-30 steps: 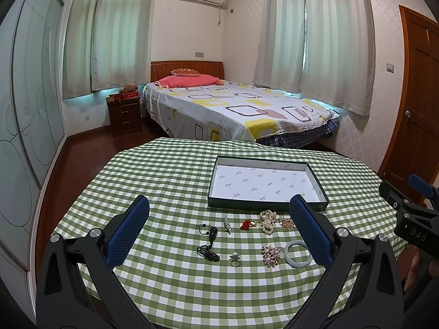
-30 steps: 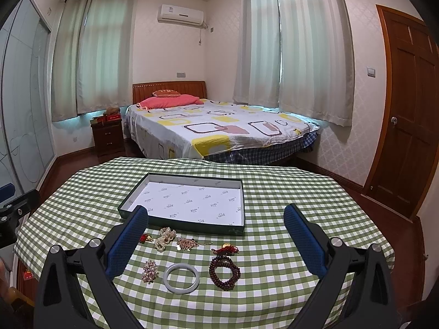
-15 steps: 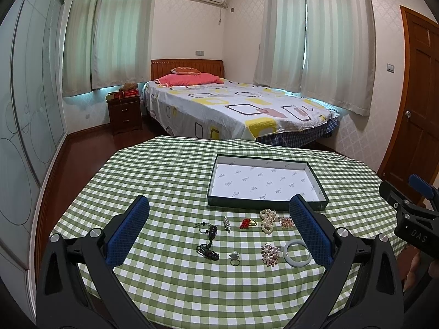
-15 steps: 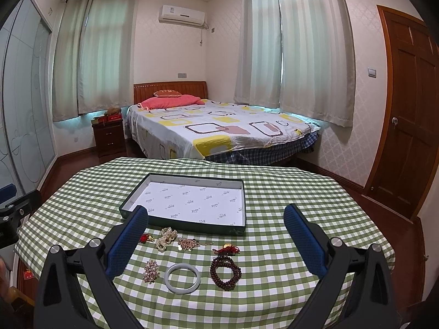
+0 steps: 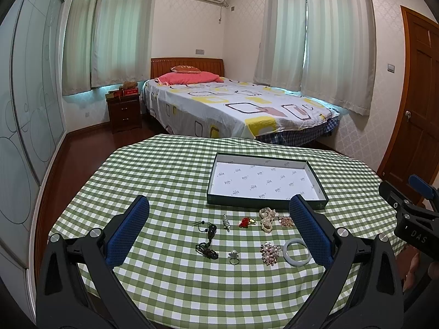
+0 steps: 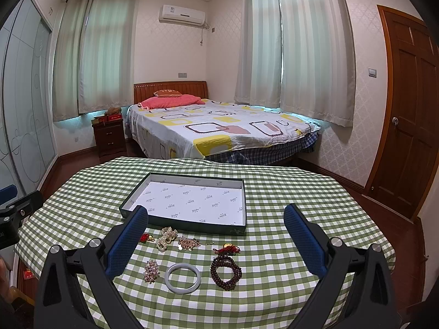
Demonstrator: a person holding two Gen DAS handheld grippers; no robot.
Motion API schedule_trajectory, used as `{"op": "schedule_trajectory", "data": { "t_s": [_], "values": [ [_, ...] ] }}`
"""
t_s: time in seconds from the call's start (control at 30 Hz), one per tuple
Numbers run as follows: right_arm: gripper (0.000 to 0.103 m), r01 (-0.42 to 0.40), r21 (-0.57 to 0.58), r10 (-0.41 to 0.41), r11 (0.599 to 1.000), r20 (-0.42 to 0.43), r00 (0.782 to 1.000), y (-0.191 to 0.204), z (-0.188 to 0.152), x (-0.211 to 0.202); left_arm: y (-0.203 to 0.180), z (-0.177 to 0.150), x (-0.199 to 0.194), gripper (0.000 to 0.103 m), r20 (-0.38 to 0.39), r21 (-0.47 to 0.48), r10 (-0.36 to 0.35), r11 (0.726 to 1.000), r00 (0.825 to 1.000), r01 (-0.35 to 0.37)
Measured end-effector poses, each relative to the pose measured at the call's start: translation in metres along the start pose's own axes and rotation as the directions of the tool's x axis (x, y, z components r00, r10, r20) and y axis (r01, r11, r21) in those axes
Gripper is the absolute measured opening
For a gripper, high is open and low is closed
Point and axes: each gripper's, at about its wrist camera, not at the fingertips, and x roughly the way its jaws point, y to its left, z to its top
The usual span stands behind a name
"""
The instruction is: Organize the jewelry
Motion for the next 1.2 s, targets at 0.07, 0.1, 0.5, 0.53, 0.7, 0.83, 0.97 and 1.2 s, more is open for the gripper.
{"op": "schedule_trajectory", "data": {
  "t_s": [0.07, 0.1, 0.5, 0.53, 0.7, 0.83, 0.97, 1.2],
  "values": [
    [0.097, 0.000, 0.001, 0.000, 1.000, 0.001, 1.000, -0.0001, -0.0001, 0.0000, 0.0004, 0.0003, 0.0002, 0.100, -0.001, 0.000, 0.000, 1.000, 1.000, 0.000],
    [0.097, 0.000, 0.001, 0.000, 1.000, 0.000, 1.000, -0.0001, -0.0001, 0.0000, 0.0002, -0.0006, -0.0001, 0.100, -0.001, -0.001, 0.000, 1.000, 1.000, 0.000],
    [0.097, -0.004, 0.001, 0.004, 1.000, -0.002, 1.000, 0.0019, -0.0011, 0.0007, 0.0006, -0.0015, 0.0020, 0.100, -0.008, -0.003, -0.003, 1.000, 1.000, 0.003],
    [0.097, -0.004, 0.001, 0.004, 1.000, -0.002, 1.000, 0.0020, -0.0011, 0.0006, 0.0005, -0.0021, 0.0023, 0.100, -0.008, -0.003, -0.004, 1.000, 1.000, 0.004],
    [0.097, -0.006, 0.002, 0.006, 1.000, -0.002, 1.000, 0.0020, -0.0012, 0.0006, 0.0002, -0.0030, 0.0027, 0.100, -0.011, -0.003, -0.004, 1.000, 1.000, 0.004],
    [0.097, -0.008, 0.002, 0.008, 1.000, -0.004, 1.000, 0.0032, -0.0018, -0.0001, 0.0000, -0.0045, 0.0036, 0.100, -0.016, -0.003, -0.006, 1.000, 1.000, 0.006],
    [0.097, -0.008, 0.002, 0.008, 1.000, -0.003, 1.000, 0.0032, -0.0018, -0.0003, -0.0001, -0.0040, 0.0043, 0.100, -0.016, -0.003, -0.006, 1.000, 1.000, 0.006],
    [0.097, -0.012, 0.004, 0.012, 1.000, -0.004, 1.000, 0.0037, -0.0019, 0.0009, 0.0020, -0.0036, 0.0098, 0.100, -0.021, -0.005, -0.011, 1.000, 1.000, 0.011]
  ]
}}
